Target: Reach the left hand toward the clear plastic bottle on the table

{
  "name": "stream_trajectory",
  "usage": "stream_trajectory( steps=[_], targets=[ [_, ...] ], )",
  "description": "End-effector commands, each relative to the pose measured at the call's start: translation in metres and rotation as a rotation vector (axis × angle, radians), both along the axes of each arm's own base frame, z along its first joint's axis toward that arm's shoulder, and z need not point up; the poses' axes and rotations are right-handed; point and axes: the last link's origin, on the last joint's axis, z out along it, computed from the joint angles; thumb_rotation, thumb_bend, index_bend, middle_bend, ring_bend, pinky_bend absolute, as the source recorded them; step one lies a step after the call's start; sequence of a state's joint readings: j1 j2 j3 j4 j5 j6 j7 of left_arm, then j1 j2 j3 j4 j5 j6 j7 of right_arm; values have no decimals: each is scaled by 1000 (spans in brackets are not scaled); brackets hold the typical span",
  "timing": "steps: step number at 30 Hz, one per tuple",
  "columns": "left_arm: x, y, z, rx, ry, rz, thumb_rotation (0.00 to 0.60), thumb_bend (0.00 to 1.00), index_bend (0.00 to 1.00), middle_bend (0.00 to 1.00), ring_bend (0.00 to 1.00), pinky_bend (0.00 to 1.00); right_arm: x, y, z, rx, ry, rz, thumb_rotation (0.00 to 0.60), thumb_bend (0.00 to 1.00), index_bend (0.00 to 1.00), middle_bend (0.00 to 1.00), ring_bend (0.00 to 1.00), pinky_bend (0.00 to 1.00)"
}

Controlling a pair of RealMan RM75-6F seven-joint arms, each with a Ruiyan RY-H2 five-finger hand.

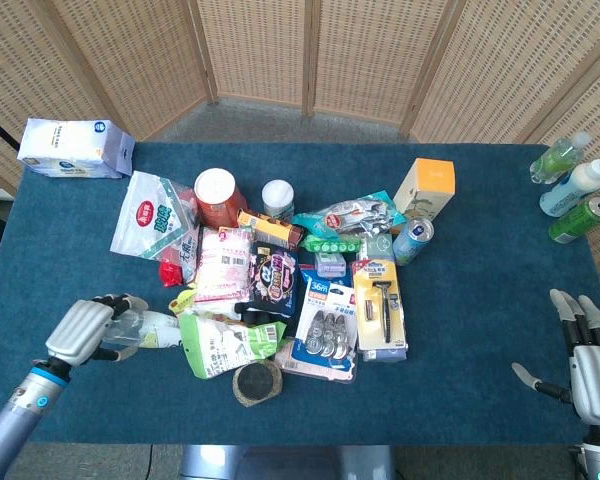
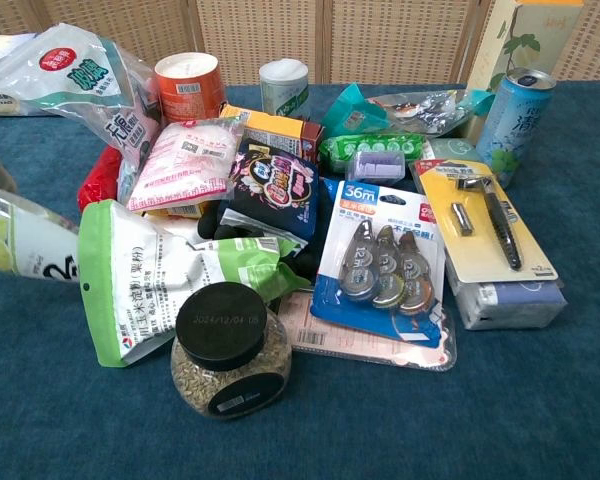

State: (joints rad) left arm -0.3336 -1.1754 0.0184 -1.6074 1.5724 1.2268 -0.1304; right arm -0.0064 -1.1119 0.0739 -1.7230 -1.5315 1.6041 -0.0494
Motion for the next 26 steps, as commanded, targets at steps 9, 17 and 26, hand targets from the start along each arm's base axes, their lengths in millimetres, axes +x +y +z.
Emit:
stream_trajectory(
  steps=[9,17,26],
  targets=[
    [10,-35,84,275,-243,-106,600,270,759,763,794,564,-1,-7,-8,13,-15,0,511,75,43,131,0,144],
    [21,-40,106,403,-344,-193,600,270,755,762,794,561,-5,-9,-11,20,-23,-11,512,76,43,131,0,144],
    [25,-39,108,429,-359,-212,600,270,754,761,794,559,-4,-16,-19,38,-25,-7,511,75,43,130,0,144]
  ],
)
